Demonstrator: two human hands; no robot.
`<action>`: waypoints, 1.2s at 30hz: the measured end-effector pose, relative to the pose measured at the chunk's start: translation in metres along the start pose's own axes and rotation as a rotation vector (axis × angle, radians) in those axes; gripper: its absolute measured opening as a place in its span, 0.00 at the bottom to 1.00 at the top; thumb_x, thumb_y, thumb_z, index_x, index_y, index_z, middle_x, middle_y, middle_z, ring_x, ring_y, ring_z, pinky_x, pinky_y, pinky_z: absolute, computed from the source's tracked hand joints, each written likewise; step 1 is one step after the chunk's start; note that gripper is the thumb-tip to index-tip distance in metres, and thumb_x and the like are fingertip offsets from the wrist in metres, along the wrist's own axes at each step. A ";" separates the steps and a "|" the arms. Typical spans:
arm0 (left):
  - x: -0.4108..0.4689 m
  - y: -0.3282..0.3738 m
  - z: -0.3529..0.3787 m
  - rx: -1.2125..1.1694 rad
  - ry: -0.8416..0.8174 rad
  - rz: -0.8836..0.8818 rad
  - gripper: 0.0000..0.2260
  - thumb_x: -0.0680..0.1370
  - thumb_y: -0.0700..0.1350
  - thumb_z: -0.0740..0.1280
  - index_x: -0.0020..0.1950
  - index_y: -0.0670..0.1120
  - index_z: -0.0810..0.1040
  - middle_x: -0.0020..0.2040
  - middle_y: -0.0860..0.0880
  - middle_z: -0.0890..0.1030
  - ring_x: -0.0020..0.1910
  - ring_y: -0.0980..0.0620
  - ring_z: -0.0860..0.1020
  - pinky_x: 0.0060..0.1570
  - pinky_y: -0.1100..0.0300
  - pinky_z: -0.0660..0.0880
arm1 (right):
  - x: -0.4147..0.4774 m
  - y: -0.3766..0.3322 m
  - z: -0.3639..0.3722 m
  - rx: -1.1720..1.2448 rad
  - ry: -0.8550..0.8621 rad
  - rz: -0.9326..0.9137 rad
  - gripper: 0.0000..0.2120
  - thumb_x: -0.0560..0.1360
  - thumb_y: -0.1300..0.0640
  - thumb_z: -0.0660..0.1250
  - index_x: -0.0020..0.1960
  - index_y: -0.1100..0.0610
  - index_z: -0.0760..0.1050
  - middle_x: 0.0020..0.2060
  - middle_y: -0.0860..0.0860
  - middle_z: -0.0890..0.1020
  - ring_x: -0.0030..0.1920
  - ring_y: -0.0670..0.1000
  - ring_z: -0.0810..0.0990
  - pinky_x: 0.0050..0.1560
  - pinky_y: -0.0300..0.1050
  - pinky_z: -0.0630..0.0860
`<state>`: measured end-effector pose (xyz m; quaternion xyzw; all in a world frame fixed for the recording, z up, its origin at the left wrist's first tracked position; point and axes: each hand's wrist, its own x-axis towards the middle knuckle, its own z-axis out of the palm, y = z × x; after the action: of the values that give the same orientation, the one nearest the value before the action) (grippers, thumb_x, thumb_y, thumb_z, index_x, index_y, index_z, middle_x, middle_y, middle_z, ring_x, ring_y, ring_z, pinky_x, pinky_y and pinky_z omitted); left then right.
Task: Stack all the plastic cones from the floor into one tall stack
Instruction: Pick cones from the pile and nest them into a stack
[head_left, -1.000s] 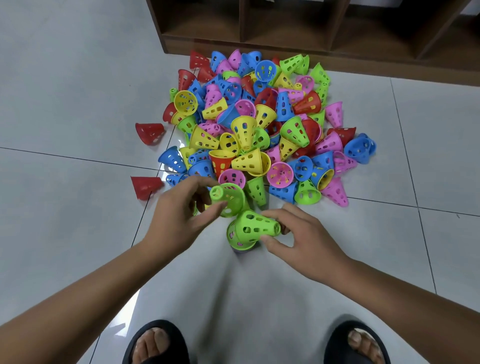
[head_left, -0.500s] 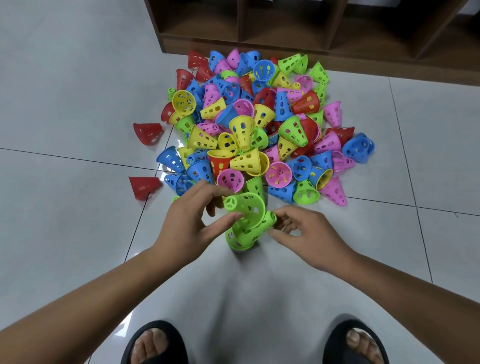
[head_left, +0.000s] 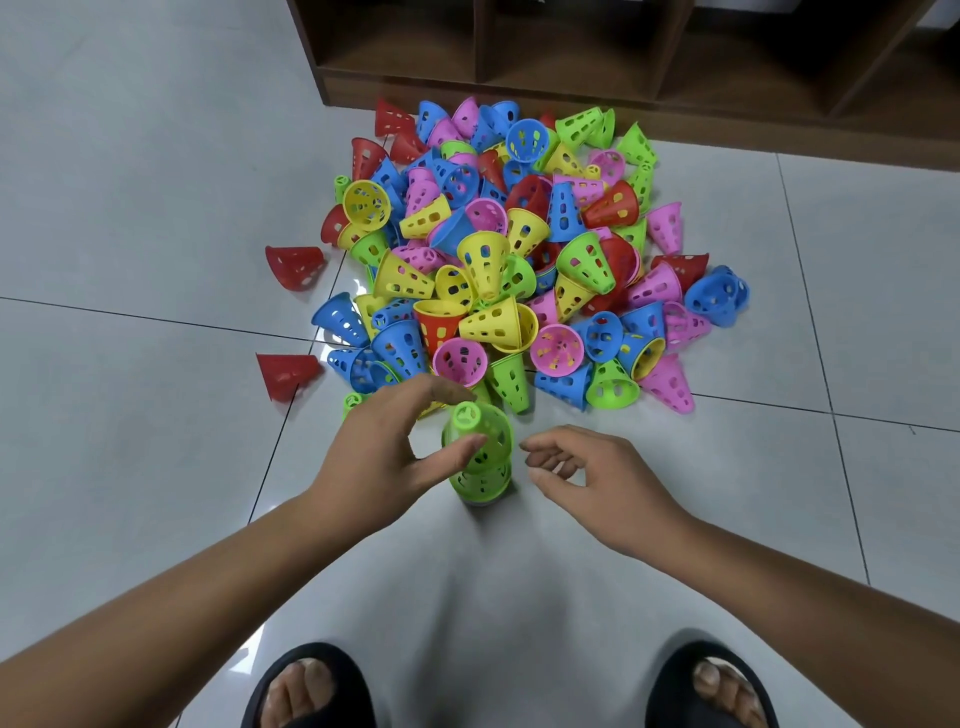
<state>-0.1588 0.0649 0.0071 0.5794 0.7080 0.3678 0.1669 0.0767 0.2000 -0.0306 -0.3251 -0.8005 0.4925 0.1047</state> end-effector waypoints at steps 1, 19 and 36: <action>-0.001 -0.003 0.002 0.013 -0.019 -0.006 0.17 0.79 0.62 0.74 0.61 0.53 0.81 0.56 0.61 0.84 0.55 0.60 0.82 0.54 0.54 0.80 | 0.000 0.004 -0.001 -0.013 0.008 0.007 0.12 0.77 0.61 0.74 0.59 0.50 0.84 0.47 0.43 0.86 0.50 0.46 0.84 0.51 0.34 0.78; -0.009 -0.108 -0.002 0.272 0.019 -0.209 0.14 0.78 0.49 0.76 0.62 0.52 0.80 0.59 0.55 0.81 0.59 0.48 0.78 0.57 0.52 0.74 | 0.046 0.137 -0.110 -0.535 0.361 0.150 0.28 0.71 0.64 0.75 0.71 0.58 0.75 0.67 0.57 0.73 0.66 0.61 0.75 0.70 0.56 0.73; -0.050 -0.145 0.015 0.214 -0.123 -0.403 0.18 0.76 0.46 0.79 0.64 0.56 0.81 0.55 0.57 0.79 0.53 0.53 0.80 0.50 0.57 0.77 | -0.005 0.150 -0.065 -0.477 0.158 0.191 0.26 0.75 0.54 0.77 0.68 0.45 0.71 0.59 0.48 0.73 0.54 0.59 0.82 0.55 0.52 0.79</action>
<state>-0.2365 0.0147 -0.1165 0.4620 0.8327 0.2142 0.2174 0.1748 0.2894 -0.1257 -0.4521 -0.8489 0.2710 0.0403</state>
